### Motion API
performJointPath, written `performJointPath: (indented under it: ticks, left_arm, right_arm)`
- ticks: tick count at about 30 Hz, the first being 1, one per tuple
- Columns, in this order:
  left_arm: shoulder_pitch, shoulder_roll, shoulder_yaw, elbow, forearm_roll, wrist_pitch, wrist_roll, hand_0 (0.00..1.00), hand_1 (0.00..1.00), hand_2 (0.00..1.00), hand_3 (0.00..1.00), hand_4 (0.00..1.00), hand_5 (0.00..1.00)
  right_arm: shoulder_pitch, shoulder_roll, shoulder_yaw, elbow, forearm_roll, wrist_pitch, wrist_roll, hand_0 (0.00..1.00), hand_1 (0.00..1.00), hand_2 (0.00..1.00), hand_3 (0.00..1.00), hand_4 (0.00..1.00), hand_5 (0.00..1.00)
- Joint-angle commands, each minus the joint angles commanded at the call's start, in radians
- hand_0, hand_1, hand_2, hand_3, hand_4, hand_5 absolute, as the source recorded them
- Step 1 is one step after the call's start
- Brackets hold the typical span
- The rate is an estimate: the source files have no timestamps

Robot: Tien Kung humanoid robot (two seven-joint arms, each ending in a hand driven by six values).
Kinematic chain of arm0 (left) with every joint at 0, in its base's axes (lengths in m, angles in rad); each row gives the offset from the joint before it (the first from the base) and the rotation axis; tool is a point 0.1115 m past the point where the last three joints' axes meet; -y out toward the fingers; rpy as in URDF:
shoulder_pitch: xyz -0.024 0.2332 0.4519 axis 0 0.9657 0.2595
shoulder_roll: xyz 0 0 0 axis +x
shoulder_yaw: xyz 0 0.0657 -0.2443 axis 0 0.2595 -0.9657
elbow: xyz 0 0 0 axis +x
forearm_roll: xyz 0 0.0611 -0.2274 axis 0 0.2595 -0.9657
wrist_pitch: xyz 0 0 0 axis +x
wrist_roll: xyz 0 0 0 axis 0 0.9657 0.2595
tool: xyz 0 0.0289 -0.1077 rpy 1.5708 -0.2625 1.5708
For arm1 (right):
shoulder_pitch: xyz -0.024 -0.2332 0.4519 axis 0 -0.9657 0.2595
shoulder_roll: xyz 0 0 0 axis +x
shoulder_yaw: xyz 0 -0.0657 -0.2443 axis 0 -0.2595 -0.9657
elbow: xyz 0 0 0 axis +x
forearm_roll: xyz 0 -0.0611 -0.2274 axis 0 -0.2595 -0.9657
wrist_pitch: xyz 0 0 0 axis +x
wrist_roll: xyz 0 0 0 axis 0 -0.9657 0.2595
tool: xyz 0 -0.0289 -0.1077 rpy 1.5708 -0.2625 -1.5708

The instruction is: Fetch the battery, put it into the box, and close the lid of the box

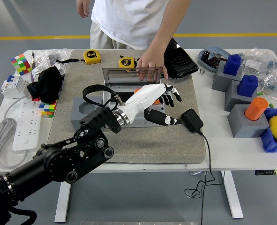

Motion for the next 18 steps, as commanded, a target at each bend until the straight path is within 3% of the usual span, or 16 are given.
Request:
performJointPath:
  ticks: [1, 7, 8, 12, 13, 14, 18]
  left_arm:
    - [-0.003, -0.004, 0.000, 0.008, -0.001, 0.001, -0.001, 0.508, 0.581, 0.481, 0.559, 0.998, 0.312]
    - [-0.019, -0.004, 0.006, 0.053, -0.008, 0.001, -0.004, 0.508, 0.581, 0.481, 0.559, 0.998, 0.312]
    - [-0.023, -0.004, 0.005, 0.058, -0.012, 0.001, -0.006, 0.601, 0.597, 0.491, 0.560, 0.998, 0.314]
    - [-0.032, -0.004, 0.003, 0.073, -0.020, 0.004, -0.013, 0.601, 0.597, 0.491, 0.560, 0.998, 0.314]
    - [-0.034, -0.004, 0.002, 0.075, -0.021, 0.004, -0.014, 0.601, 0.597, 0.491, 0.560, 0.998, 0.314]
    - [-0.035, -0.004, 0.001, 0.074, -0.020, 0.003, -0.014, 0.670, 0.615, 0.498, 0.560, 0.998, 0.317]
    - [-0.032, -0.004, -0.005, 0.039, -0.018, -0.001, -0.008, 0.670, 0.615, 0.498, 0.560, 0.998, 0.317]
  right_arm:
    - [0.000, 0.000, 0.000, 0.000, 0.000, 0.000, 0.000, 0.562, 0.600, 0.586, 0.544, 0.926, 0.470]
    - [0.000, 0.000, -0.001, 0.002, -0.001, -0.001, 0.001, 0.562, 0.600, 0.586, 0.544, 0.926, 0.470]
    - [0.001, -0.001, -0.002, 0.002, -0.001, -0.001, 0.001, 0.562, 0.600, 0.585, 0.544, 0.926, 0.470]
    - [0.002, 0.000, -0.001, 0.002, -0.001, -0.001, 0.001, 0.562, 0.600, 0.585, 0.544, 0.926, 0.470]
    - [0.002, 0.000, -0.001, 0.002, -0.001, -0.001, 0.001, 0.562, 0.600, 0.585, 0.544, 0.926, 0.470]
    - [0.002, 0.000, -0.001, 0.002, -0.001, -0.001, 0.001, 0.560, 0.600, 0.585, 0.545, 0.925, 0.469]
    - [0.001, -0.001, 0.006, 0.004, -0.005, -0.002, 0.002, 0.560, 0.600, 0.585, 0.545, 0.925, 0.469]
